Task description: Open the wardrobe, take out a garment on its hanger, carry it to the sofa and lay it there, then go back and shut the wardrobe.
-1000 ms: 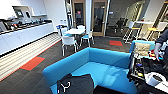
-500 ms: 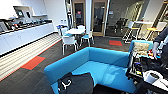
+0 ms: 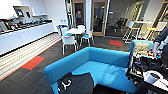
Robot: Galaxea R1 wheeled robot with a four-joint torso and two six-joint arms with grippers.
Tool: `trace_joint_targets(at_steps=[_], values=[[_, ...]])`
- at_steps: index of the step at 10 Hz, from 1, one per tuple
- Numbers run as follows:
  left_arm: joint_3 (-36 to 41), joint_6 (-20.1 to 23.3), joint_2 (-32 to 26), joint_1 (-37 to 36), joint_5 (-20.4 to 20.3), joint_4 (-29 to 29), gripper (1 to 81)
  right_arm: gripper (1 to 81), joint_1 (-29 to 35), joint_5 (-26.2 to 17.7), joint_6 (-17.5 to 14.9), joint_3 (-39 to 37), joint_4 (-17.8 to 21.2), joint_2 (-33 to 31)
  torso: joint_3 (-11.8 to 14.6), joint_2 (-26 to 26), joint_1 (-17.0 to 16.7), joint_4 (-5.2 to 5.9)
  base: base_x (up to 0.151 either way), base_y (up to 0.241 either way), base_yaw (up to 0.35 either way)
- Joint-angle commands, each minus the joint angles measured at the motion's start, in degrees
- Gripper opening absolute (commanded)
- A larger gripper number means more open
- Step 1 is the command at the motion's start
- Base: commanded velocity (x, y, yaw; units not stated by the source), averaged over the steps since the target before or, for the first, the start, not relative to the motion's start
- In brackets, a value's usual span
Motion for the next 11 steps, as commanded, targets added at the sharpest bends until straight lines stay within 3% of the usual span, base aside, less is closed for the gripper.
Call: trace_joint_targets(at_steps=[1, 6, 11], values=[[-0.5, -0.2, -0.8, -2.0, 1.9, 0.1, 81.1, 81.1, 0.9, -3.2, 0.0, 0.1, 0.1, 0.0, 0.0, 0.0, 0.0, 0.0, 0.0, 0.0, 0.0], [-1.7, -0.2, -0.1, -2.0, 1.4, 0.1, 81.1, 81.1, 0.9, -3.3, 0.0, 0.1, 0.1, 0.2, 0.0, 0.0, 0.0, 0.0, 0.0, 0.0, 0.0], [-1.7, -0.6, -0.2, -2.0, 1.8, 0.0, 81.1, 81.1, 1.1, -3.9, 0.0, 0.1, 0.1, 0.2, 0.0, 0.0, 0.0, 0.0, 0.0, 0.0, 0.128]])
